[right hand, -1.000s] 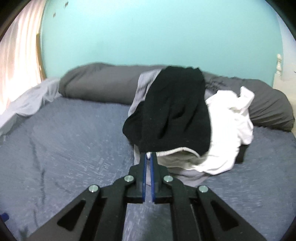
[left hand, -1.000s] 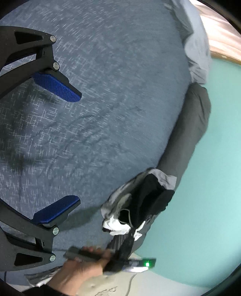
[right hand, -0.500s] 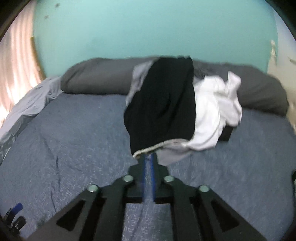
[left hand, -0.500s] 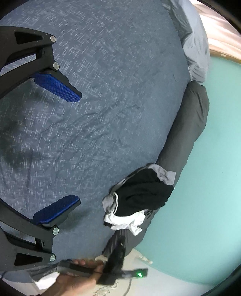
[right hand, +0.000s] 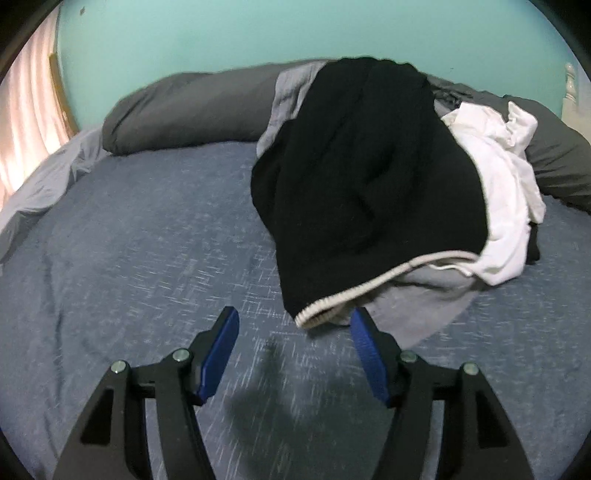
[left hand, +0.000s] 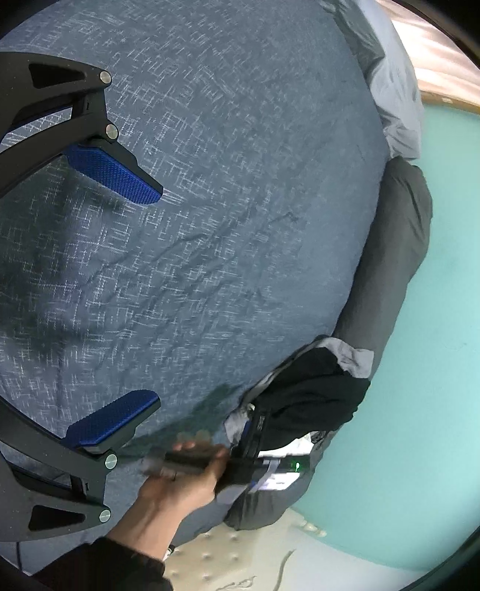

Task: Fold clothes
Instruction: 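Close the right gripper on the black sweater hem and lift it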

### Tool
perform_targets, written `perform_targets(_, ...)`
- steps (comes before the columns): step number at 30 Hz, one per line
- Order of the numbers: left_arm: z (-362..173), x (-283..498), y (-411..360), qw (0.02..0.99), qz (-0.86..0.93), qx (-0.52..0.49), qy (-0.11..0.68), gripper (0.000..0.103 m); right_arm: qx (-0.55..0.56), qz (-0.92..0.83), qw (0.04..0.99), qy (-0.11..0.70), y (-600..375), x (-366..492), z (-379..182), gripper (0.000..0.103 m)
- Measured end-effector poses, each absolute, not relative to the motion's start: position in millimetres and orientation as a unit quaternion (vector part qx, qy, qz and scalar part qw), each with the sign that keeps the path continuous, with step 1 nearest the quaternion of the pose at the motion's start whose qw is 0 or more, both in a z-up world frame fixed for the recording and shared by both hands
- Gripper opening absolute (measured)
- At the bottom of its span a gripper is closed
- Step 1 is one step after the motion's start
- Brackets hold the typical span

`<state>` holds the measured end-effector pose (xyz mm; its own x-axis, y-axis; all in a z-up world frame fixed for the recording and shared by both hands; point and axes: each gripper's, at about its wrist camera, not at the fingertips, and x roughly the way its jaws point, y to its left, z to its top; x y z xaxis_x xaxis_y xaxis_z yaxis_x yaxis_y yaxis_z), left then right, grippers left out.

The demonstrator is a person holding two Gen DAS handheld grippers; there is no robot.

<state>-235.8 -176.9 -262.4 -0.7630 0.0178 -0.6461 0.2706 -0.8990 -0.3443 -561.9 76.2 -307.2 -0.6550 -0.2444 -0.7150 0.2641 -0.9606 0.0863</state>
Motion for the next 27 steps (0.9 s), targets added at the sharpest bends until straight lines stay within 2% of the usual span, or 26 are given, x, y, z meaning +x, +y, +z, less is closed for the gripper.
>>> perform_targets(3,-267.0,-234.7,-181.7,0.074,-0.913,0.342,0.208,0.103,0.387,-0.912,0.133,0.009,75.6,-572.2,-310.0,0.063)
perform_targets(4,-268.2,-234.4,-183.8,0.075,-0.913,0.343,0.208,0.103,0.376,-0.917,0.131,0.011,76.2,-573.3,-307.4,0.054)
perform_targets(5,-269.2,-234.0,-186.5,0.075,-0.912,0.344,0.210,0.103,0.369,-0.920,0.131,0.013,77.0,-574.3,-304.8,0.035)
perform_targets(8,-269.9,-233.6,-192.0,0.077,-0.910,0.347,0.213,0.103,0.382,-0.916,0.116,0.044,74.3,-583.4,-304.7,0.009)
perform_targets(9,-268.7,-233.5,-192.1,0.077,-0.911,0.346,0.210,0.103,0.385,-0.914,0.116,0.056,72.3,-584.5,-303.8,0.005)
perform_targets(14,-264.3,-232.9,-193.6,0.078,-0.914,0.342,0.206,0.103,0.349,-0.924,0.150,0.044,72.4,-569.1,-283.8,0.005)
perform_targets(18,-260.2,-232.5,-188.3,0.073,-0.917,0.346,0.187,0.103,0.313,-0.926,0.200,0.070,66.2,-543.8,-261.7,0.004)
perform_targets(24,-246.0,-229.1,-191.3,0.075,-0.919,0.335,0.196,0.103,0.273,-0.937,0.218,0.028,94.0,-511.7,-210.2,0.004)
perform_targets(27,-234.5,-226.5,-191.1,0.072,-0.922,0.326,0.197,0.103,0.248,-0.939,0.236,0.036,106.2,-487.0,-177.7,0.004)
